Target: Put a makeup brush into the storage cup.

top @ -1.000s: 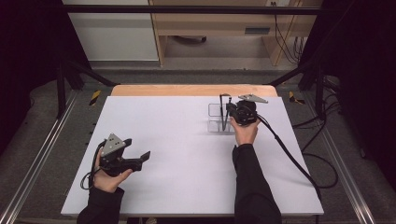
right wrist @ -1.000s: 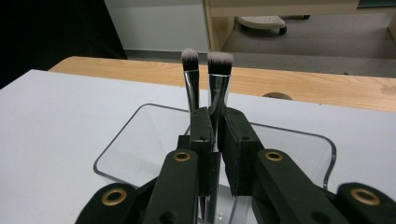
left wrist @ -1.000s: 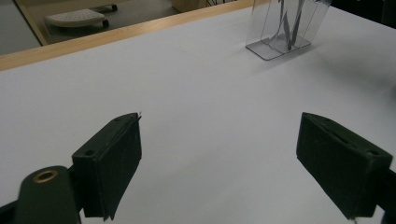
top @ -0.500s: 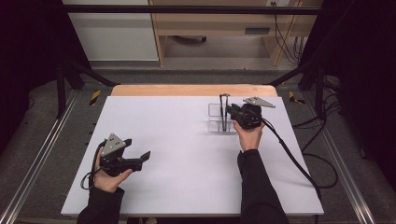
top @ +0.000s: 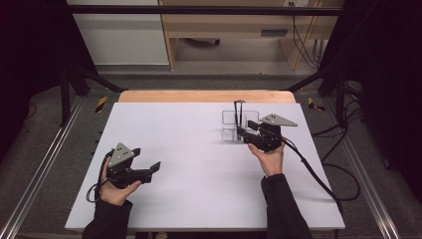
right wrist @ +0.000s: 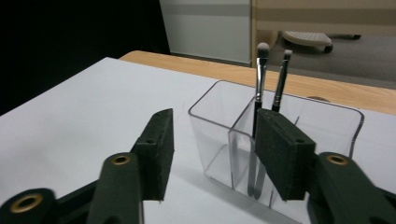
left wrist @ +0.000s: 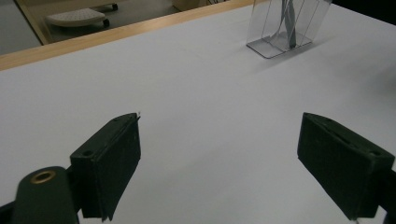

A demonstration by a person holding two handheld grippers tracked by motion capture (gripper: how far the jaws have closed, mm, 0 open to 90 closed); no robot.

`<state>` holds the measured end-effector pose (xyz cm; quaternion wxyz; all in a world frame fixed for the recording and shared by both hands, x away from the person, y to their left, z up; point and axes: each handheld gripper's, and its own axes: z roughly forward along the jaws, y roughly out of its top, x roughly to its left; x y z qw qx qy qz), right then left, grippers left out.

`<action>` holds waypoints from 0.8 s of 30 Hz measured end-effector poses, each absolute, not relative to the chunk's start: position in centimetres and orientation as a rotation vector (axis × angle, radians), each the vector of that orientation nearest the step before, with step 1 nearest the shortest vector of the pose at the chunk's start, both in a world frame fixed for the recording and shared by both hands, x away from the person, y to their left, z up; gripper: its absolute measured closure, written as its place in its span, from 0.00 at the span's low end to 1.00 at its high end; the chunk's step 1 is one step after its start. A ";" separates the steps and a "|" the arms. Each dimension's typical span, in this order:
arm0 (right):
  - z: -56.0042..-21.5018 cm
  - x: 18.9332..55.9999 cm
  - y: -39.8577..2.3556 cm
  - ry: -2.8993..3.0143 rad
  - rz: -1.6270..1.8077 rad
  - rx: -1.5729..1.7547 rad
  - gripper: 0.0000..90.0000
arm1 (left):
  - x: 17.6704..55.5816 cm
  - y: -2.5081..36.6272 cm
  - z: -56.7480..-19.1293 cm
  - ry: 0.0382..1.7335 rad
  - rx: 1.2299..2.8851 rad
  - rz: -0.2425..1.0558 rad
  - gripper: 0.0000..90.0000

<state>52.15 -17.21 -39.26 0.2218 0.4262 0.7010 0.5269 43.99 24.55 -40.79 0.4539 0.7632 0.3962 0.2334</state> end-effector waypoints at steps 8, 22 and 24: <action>-39.0 50.0 -17.7 1.948 1.507 1.118 0.32 | 43.9 24.5 -40.8 0.976 1.883 0.579 0.13; -39.3 47.2 -19.3 1.990 1.452 1.116 0.13 | 43.9 24.6 -40.9 0.973 1.888 0.582 0.12; -39.5 46.8 -19.6 1.995 1.442 1.112 0.12 | 43.9 24.6 -41.0 0.976 1.889 0.580 0.12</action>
